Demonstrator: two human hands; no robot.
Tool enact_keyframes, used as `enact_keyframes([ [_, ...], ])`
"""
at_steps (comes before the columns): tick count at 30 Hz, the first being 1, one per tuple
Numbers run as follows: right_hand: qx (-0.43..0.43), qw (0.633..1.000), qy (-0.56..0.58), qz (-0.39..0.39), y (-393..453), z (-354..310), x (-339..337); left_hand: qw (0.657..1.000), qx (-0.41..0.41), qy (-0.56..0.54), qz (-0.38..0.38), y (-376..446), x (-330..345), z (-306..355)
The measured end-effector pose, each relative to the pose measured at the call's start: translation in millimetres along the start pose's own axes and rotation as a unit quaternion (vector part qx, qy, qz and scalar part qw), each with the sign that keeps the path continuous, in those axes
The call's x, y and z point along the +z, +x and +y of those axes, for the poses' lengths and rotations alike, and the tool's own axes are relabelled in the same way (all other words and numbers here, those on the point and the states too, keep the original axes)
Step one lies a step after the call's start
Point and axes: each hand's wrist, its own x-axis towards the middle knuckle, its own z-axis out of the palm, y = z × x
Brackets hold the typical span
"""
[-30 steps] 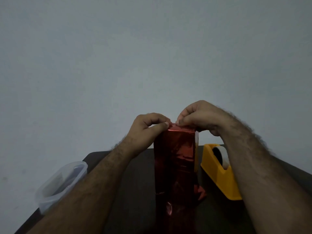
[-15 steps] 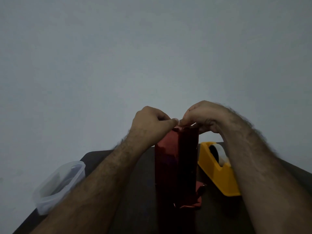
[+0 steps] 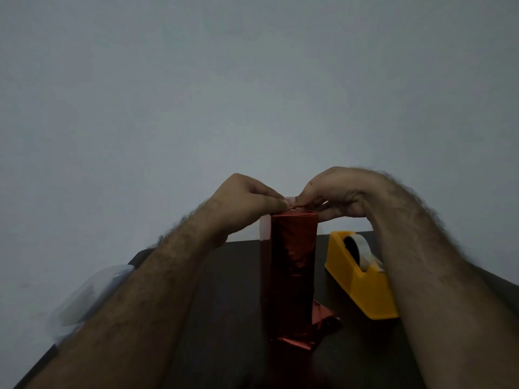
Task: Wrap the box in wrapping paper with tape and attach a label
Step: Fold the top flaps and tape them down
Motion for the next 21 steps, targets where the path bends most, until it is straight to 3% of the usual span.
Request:
enact_keyframes([
  [6, 0.009, 0.999, 0.027, -0.030, -2.6, 2.4, -5.5, 0.999, 0.016, -0.018, -0.048, -0.7, -6.3, -6.5],
  [15, 0.004, 0.999, 0.044, -0.023, 2.1, 2.9, -0.5, 0.999, -0.016, -0.034, 0.023, 5.8, 4.4, -5.0],
  [21, 0.014, 0.998, 0.058, -0.015, -3.2, 4.2, -1.6, 0.998, -0.020, -0.054, -0.006, 4.3, 3.0, -5.2],
])
